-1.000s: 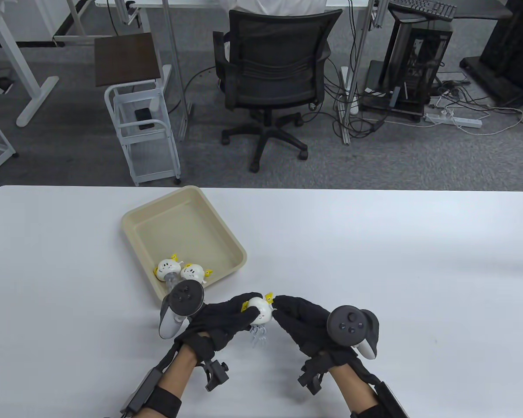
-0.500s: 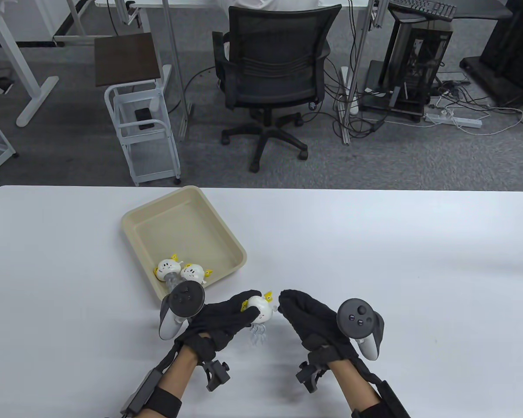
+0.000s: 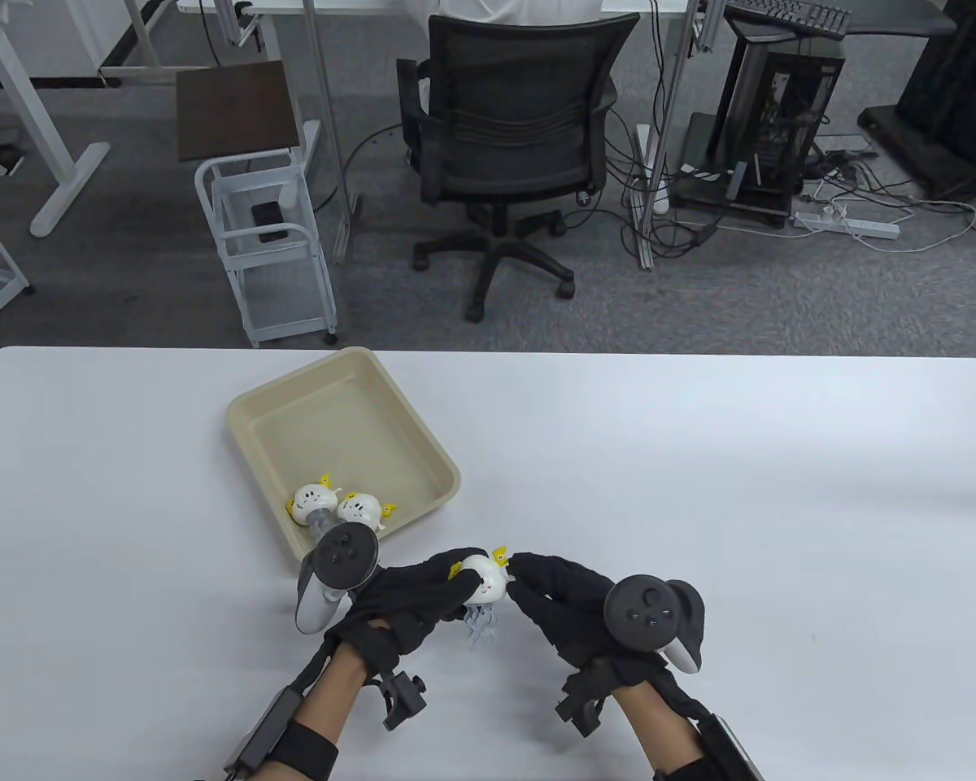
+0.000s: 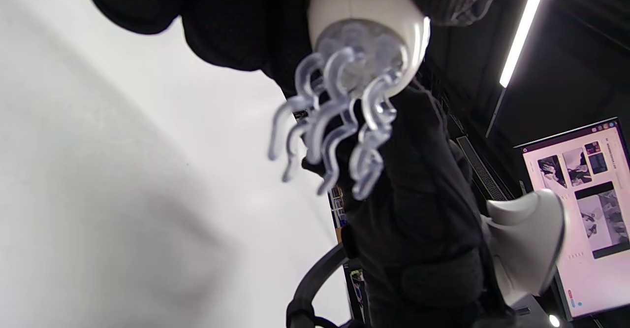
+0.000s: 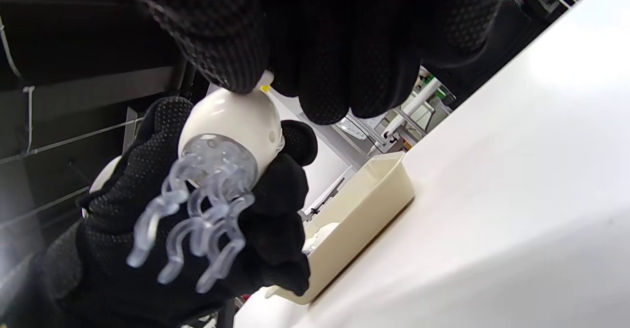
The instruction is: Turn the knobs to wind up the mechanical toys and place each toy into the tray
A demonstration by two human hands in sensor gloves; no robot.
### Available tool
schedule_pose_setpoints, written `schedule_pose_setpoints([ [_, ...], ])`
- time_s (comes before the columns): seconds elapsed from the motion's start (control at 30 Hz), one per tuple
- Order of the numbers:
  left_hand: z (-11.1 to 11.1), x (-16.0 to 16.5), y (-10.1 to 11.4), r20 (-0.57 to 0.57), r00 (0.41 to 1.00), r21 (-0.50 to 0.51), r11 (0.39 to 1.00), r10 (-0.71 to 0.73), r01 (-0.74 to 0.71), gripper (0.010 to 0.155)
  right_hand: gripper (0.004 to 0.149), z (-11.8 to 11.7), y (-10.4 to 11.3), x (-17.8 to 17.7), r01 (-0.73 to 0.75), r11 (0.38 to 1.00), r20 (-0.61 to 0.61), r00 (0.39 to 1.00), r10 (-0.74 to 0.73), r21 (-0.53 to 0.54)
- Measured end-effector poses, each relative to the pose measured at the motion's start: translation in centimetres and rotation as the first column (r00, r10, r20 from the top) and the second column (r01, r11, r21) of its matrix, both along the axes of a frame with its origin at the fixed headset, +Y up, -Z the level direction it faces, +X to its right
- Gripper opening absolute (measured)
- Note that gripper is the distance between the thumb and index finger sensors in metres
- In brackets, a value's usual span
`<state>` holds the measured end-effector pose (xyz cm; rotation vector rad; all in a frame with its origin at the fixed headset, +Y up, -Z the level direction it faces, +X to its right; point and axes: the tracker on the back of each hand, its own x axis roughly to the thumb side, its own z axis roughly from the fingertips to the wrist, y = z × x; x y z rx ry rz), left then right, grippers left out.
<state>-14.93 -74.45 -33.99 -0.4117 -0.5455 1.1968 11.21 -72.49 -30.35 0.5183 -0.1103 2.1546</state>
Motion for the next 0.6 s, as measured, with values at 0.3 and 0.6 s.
schedule_pose_setpoints([
  [0.3,0.4,0.4,0.6,0.002,1.0,0.072,0.997,-0.023,0.022,0.073,0.039,-0.6,-1.6,0.5,0.274,0.919,0.079,0.962,-0.262,-0.282],
  [0.6,0.2,0.1,0.3,-0.03,0.999,0.051,0.998,-0.043,0.044,0.075,0.043,-0.5,-1.2,0.3,0.178,0.963,0.069,0.983,-0.167,-0.204],
])
